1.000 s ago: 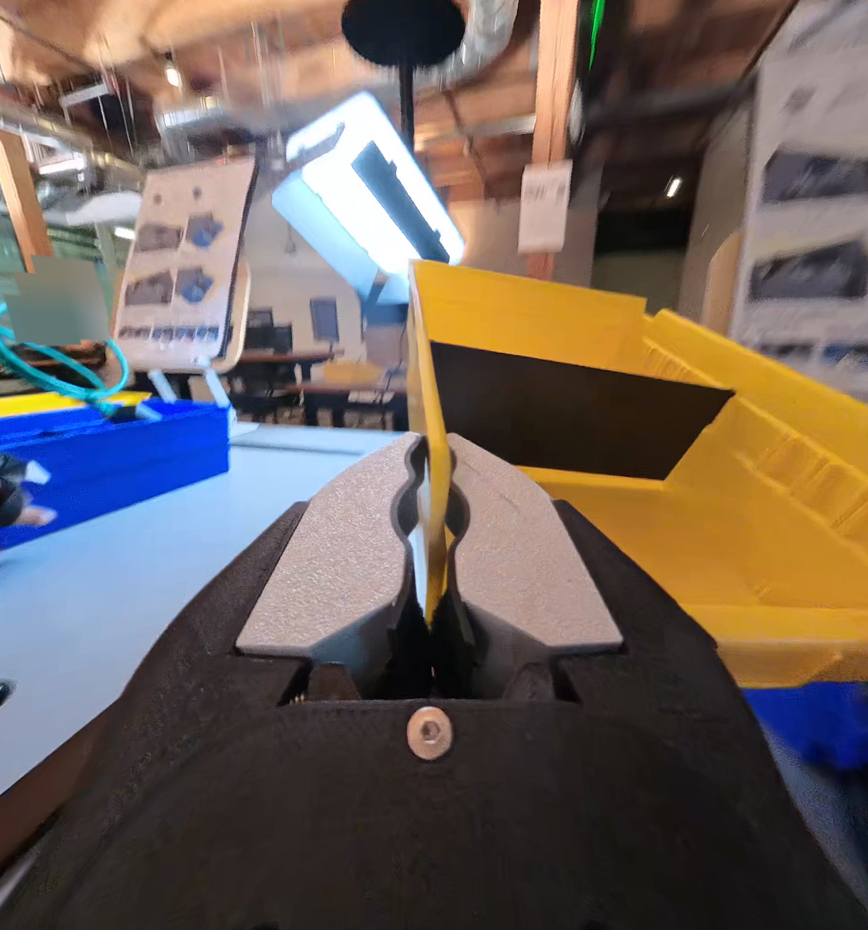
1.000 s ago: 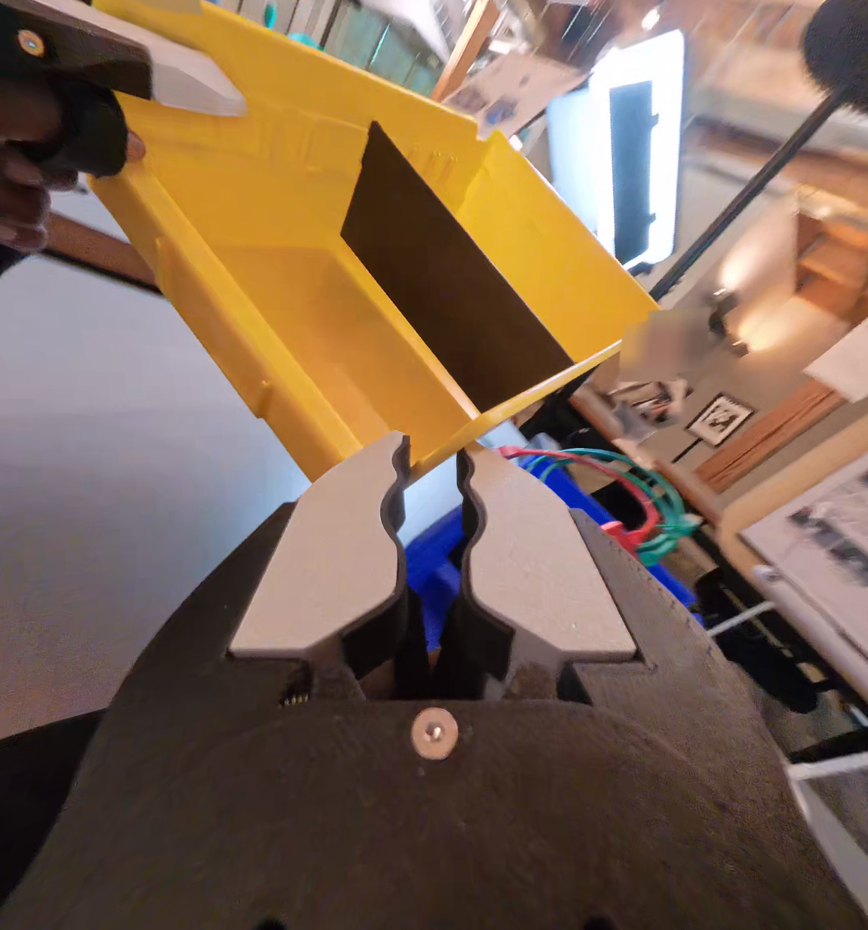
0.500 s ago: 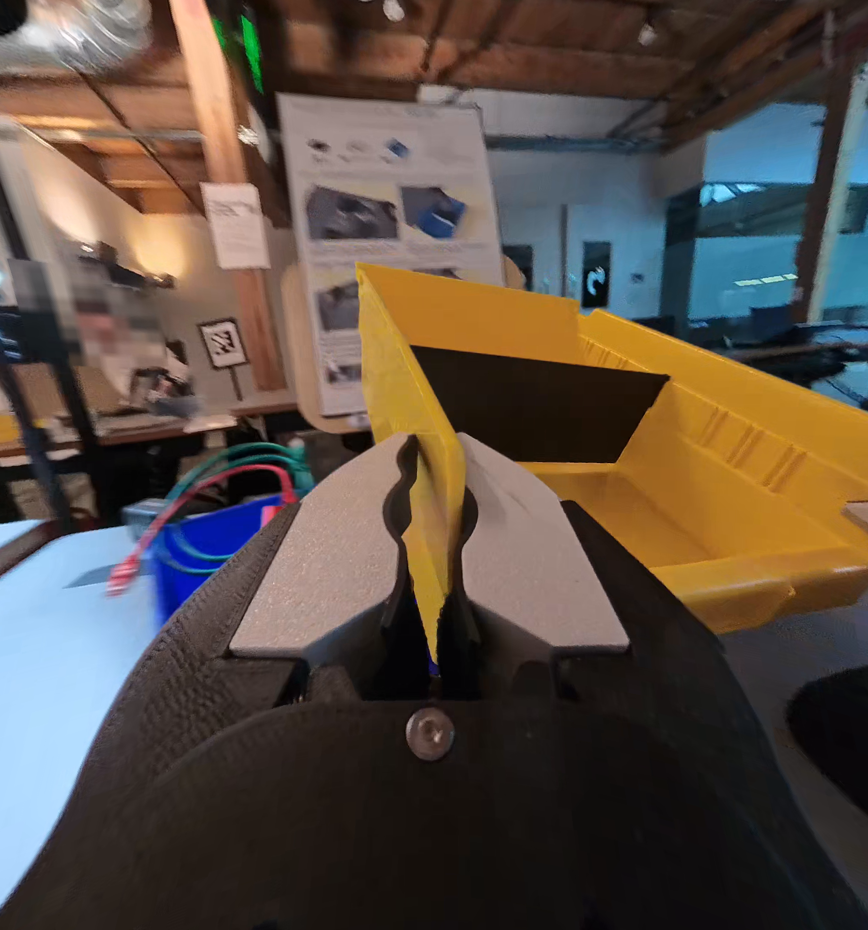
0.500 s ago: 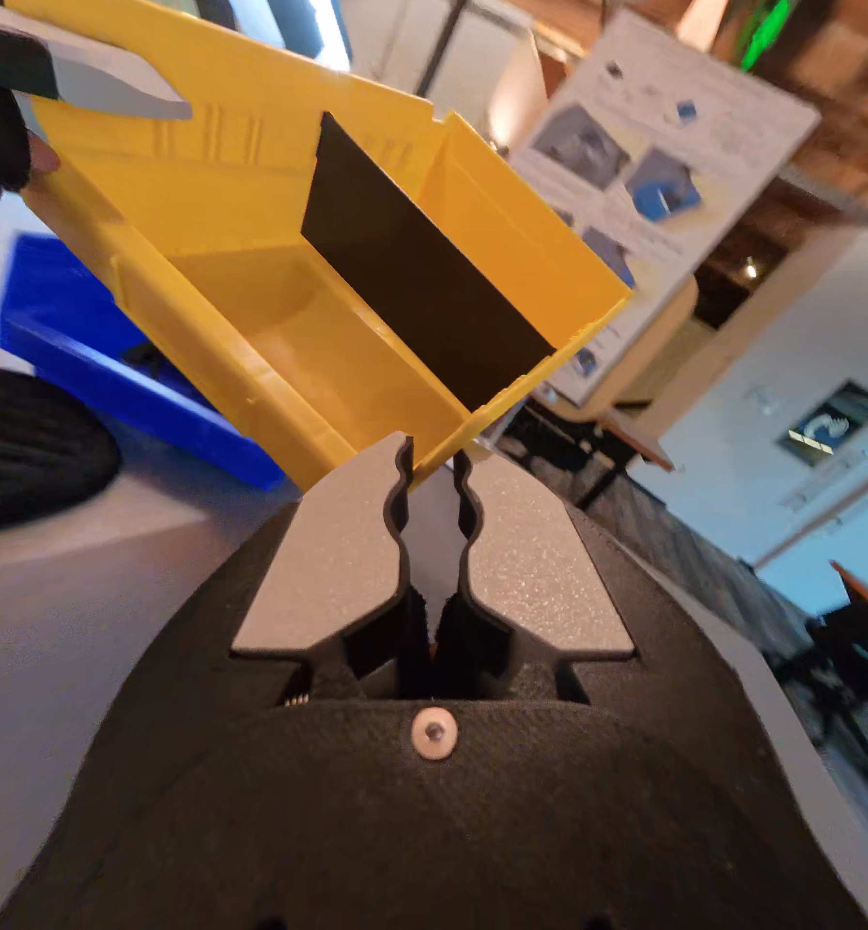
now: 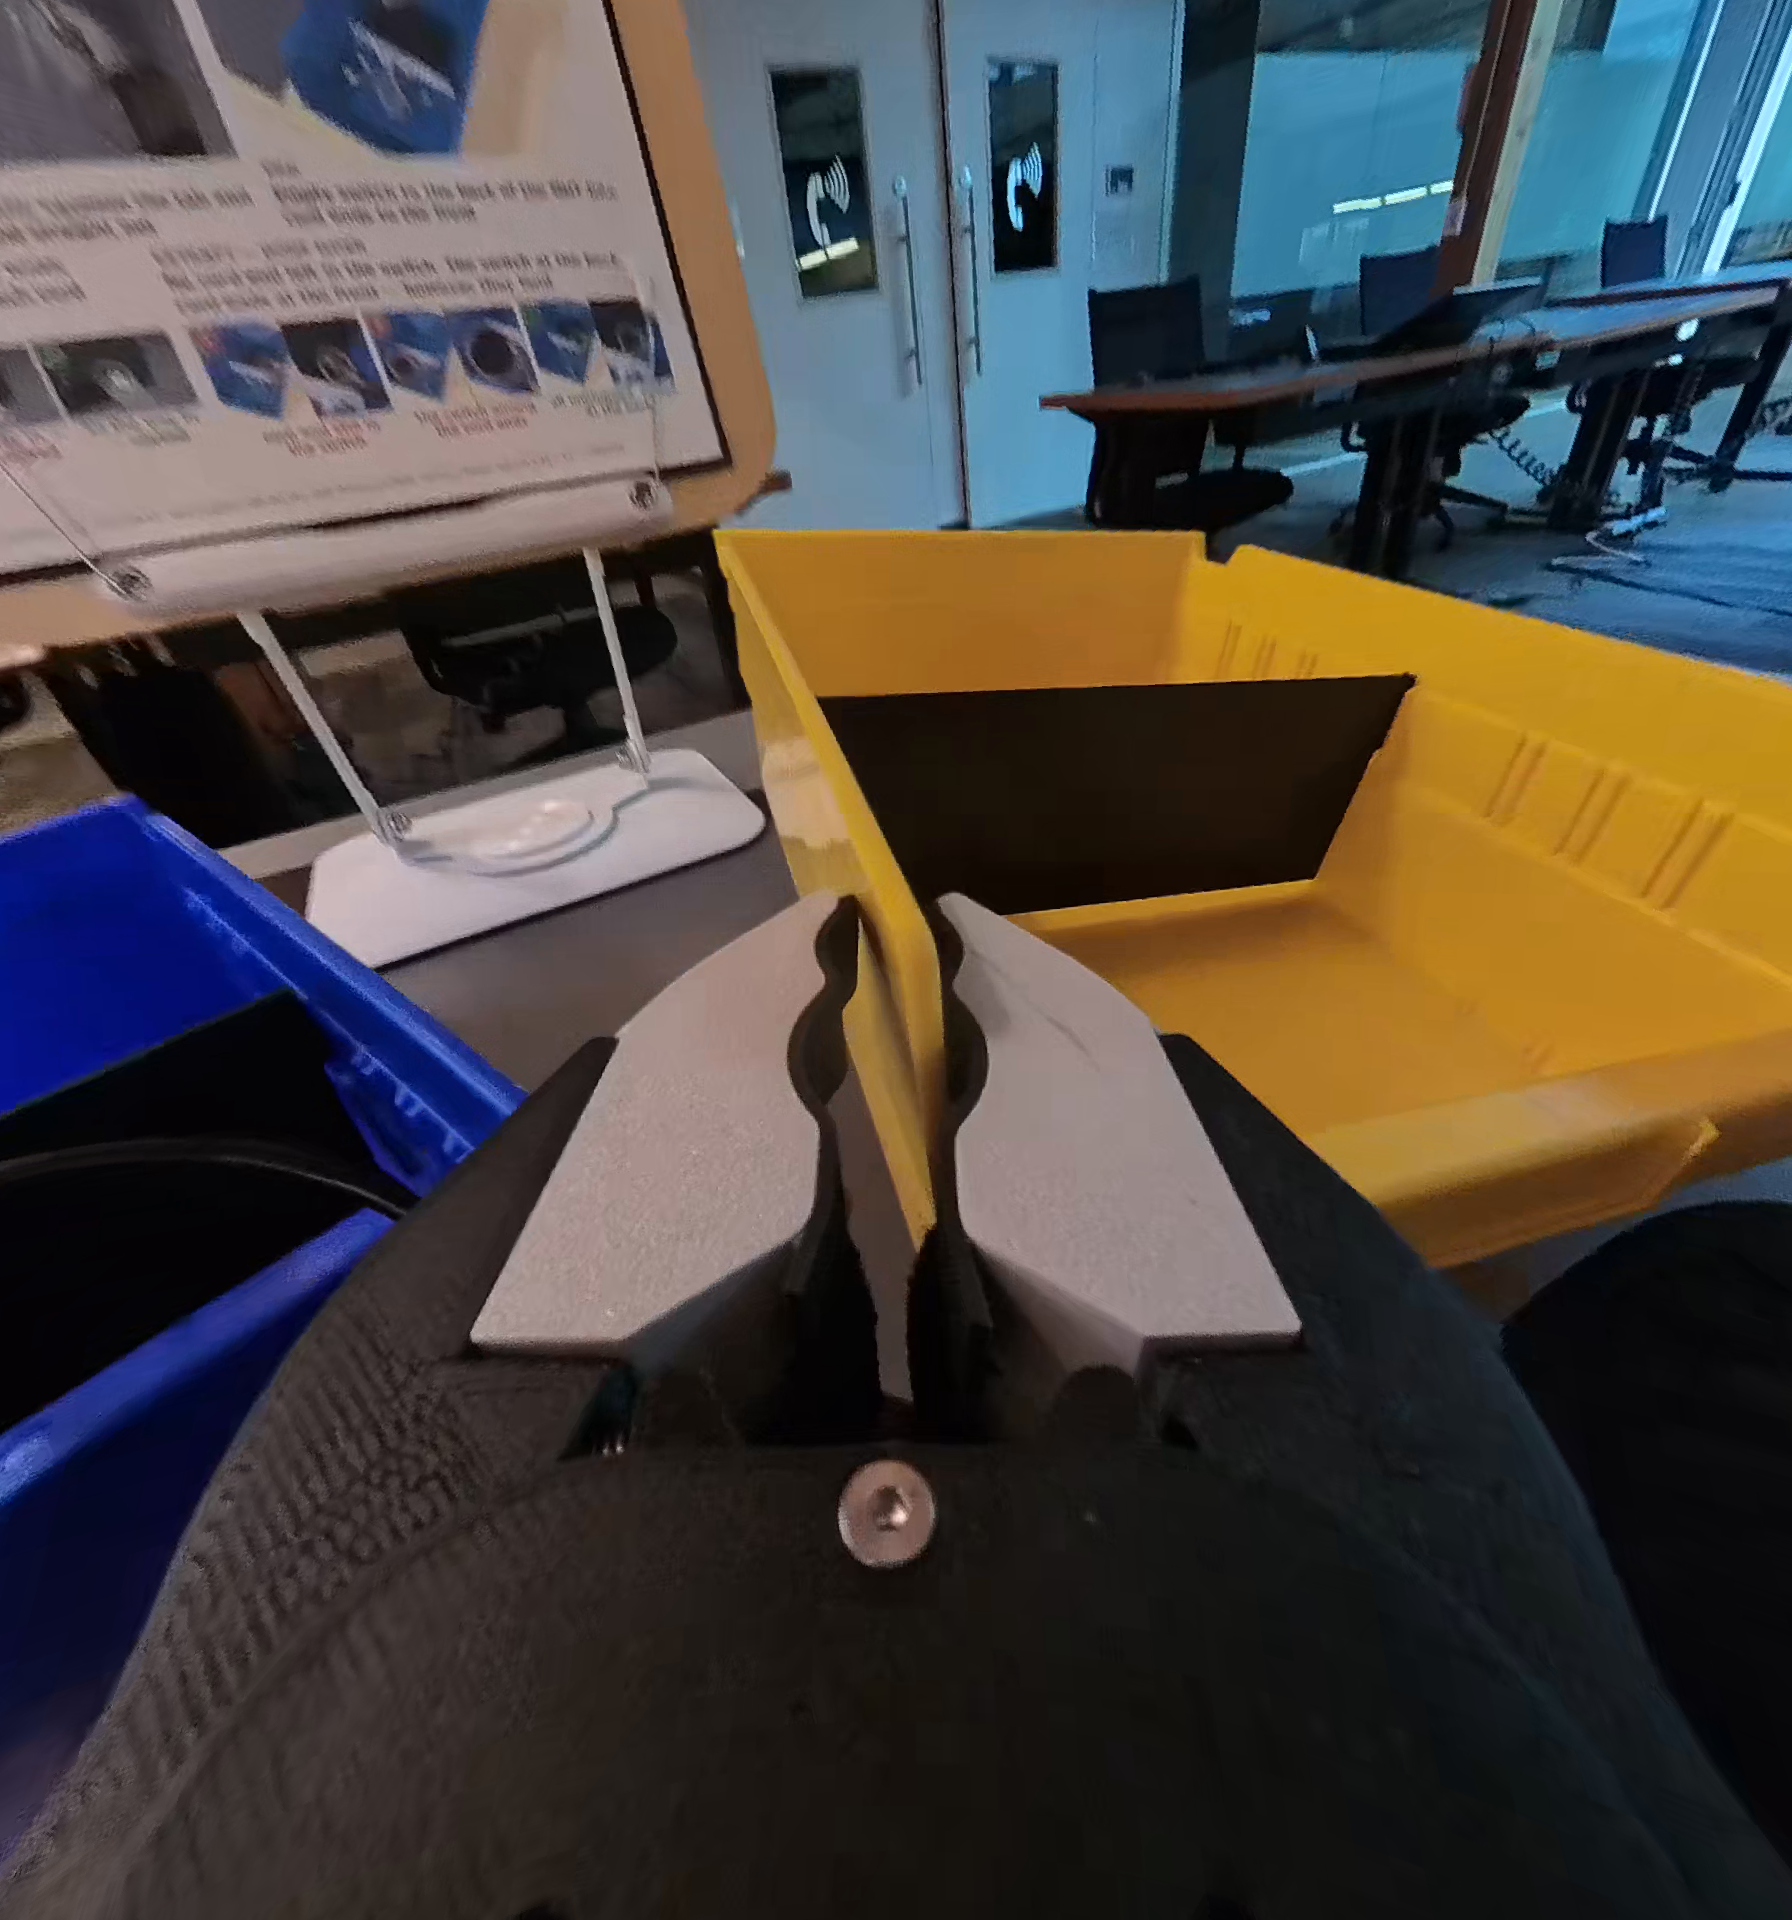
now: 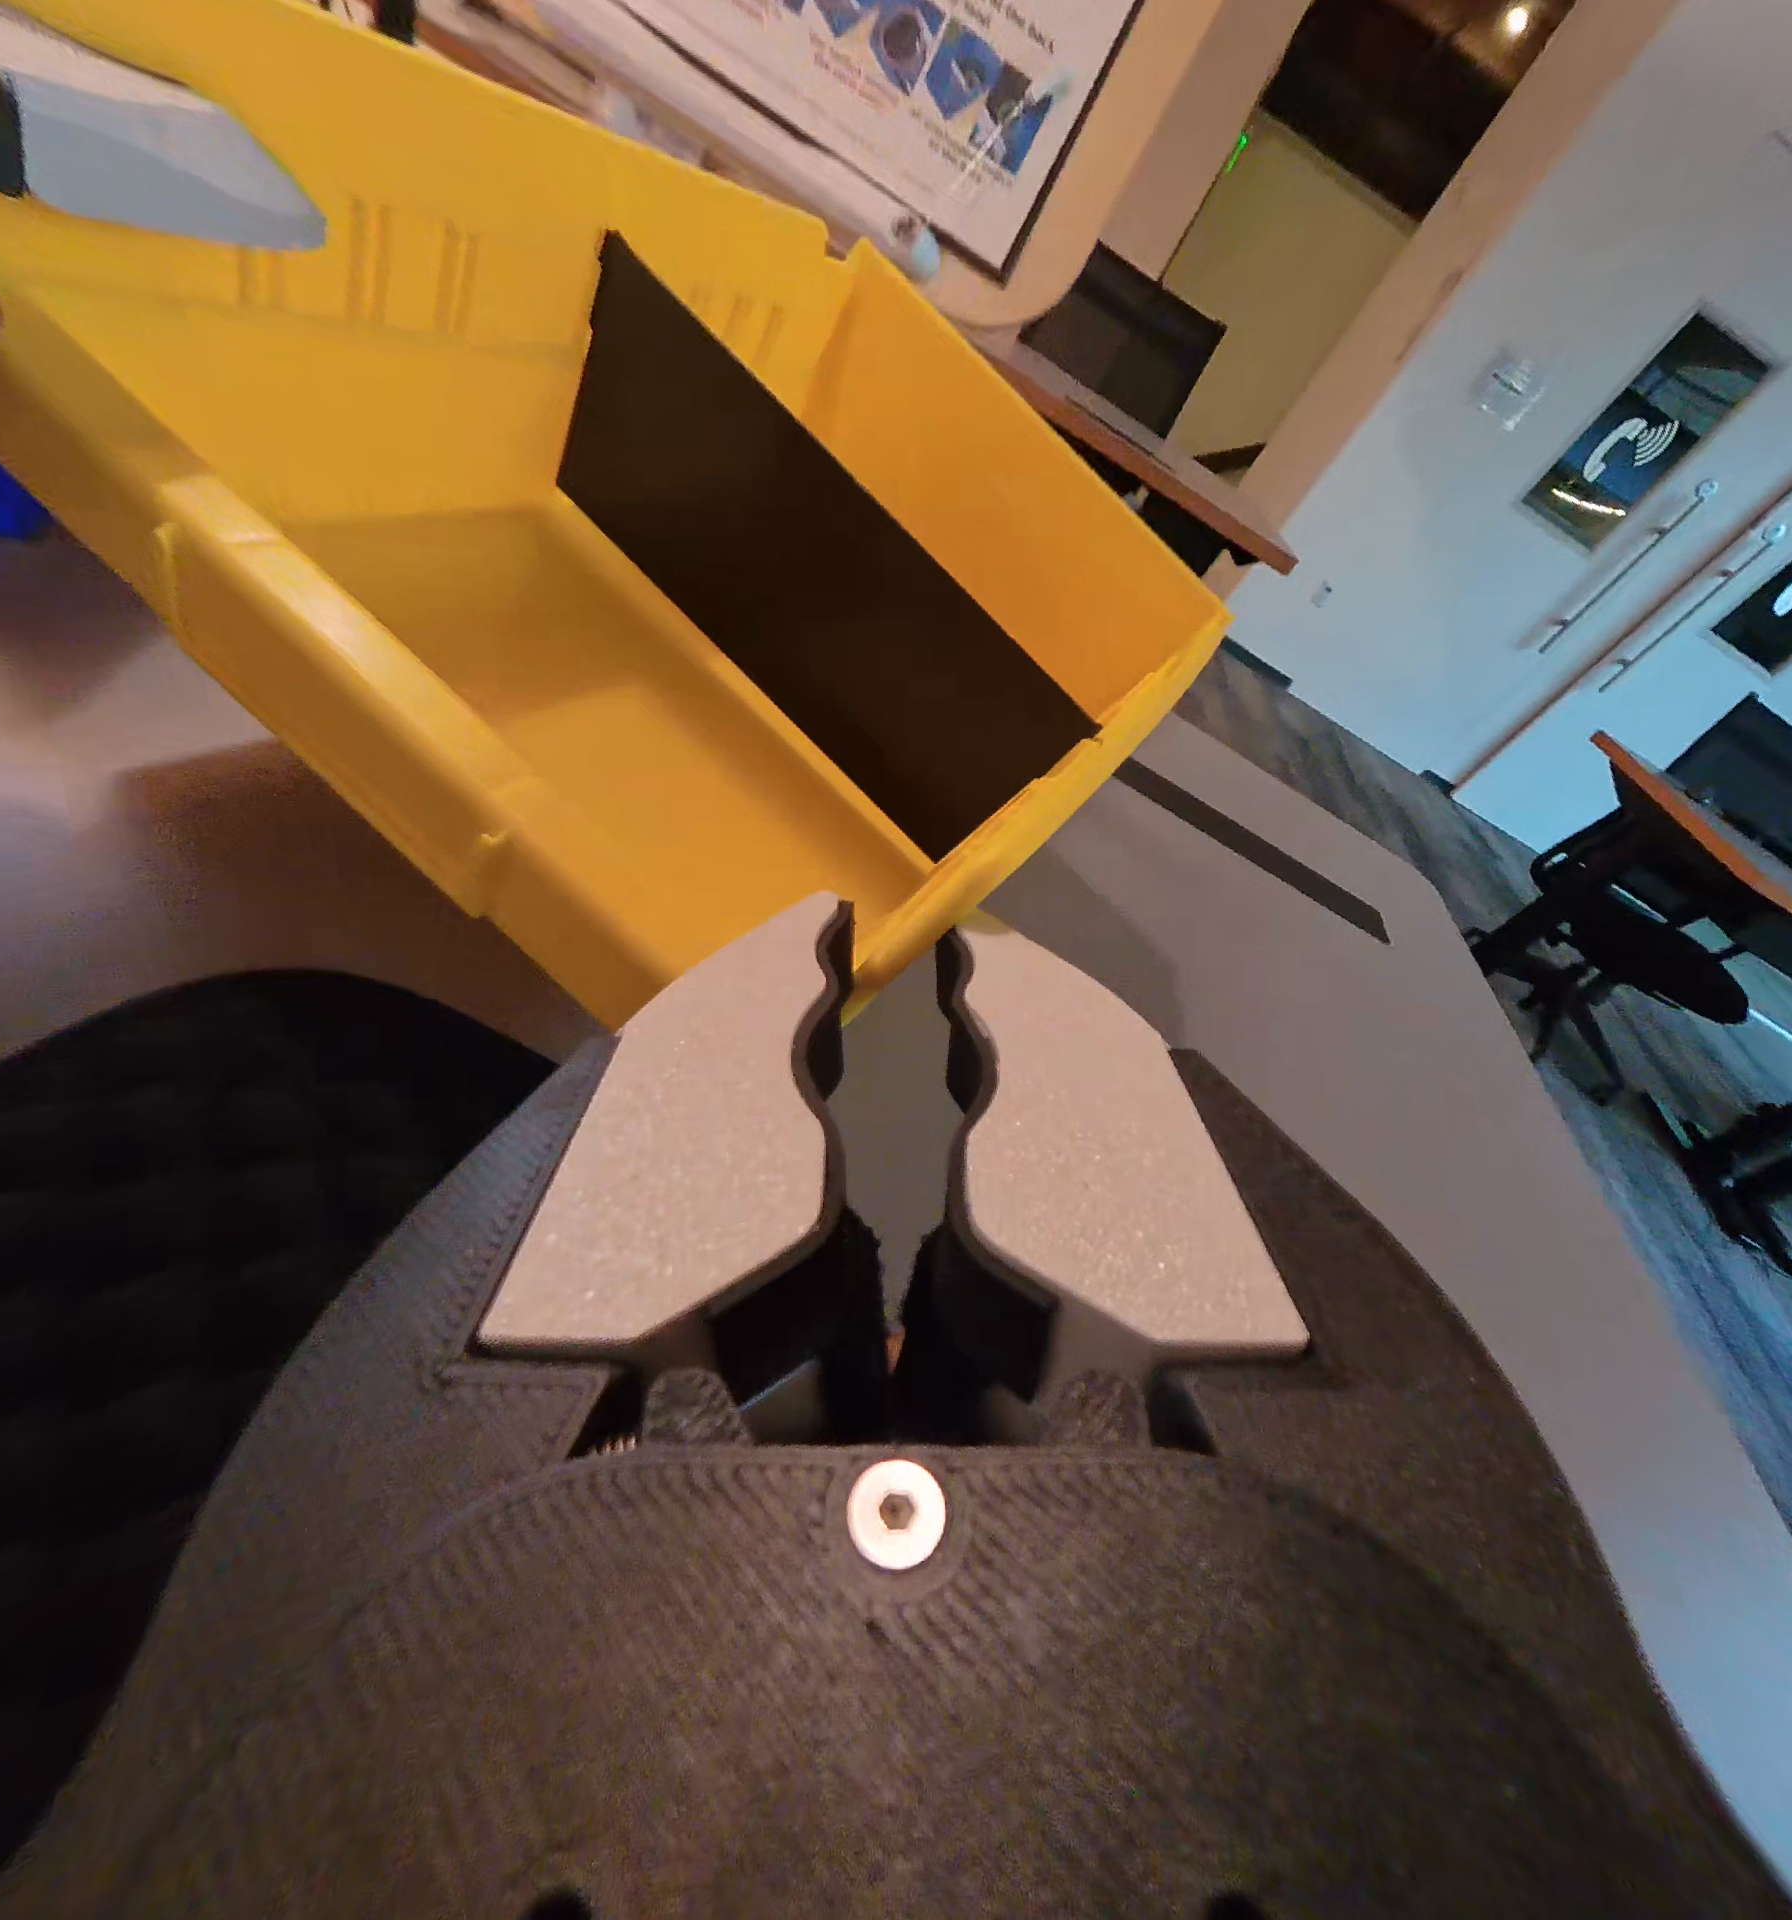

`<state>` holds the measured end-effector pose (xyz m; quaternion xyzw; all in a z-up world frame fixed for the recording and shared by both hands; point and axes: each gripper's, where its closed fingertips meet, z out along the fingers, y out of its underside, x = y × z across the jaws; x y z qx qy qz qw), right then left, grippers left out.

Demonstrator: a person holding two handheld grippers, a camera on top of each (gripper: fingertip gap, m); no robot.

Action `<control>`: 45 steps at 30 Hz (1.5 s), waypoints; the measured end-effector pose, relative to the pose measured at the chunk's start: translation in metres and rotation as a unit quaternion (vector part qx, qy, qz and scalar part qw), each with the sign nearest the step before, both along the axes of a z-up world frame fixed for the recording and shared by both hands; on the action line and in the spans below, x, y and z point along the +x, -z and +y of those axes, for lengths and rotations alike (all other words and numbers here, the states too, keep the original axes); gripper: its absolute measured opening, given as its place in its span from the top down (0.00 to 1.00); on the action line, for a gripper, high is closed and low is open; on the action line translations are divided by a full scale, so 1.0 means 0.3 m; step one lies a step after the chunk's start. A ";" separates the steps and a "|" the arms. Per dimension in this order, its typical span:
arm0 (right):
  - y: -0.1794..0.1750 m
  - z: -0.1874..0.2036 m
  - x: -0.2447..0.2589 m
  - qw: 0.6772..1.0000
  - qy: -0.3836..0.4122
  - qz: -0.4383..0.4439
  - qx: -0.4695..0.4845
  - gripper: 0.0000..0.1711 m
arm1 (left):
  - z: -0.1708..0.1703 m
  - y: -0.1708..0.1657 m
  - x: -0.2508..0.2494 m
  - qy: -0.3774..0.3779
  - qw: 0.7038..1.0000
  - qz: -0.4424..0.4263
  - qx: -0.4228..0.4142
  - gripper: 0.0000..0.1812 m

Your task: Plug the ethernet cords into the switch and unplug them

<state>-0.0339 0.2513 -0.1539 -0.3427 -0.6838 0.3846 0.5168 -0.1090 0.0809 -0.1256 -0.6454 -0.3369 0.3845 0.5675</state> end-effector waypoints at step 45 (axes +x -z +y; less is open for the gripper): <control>0.189 0.246 0.002 0.923 0.008 -0.168 0.345 0.79 | -1.071 0.280 0.211 -0.034 0.863 -0.140 -0.485 0.77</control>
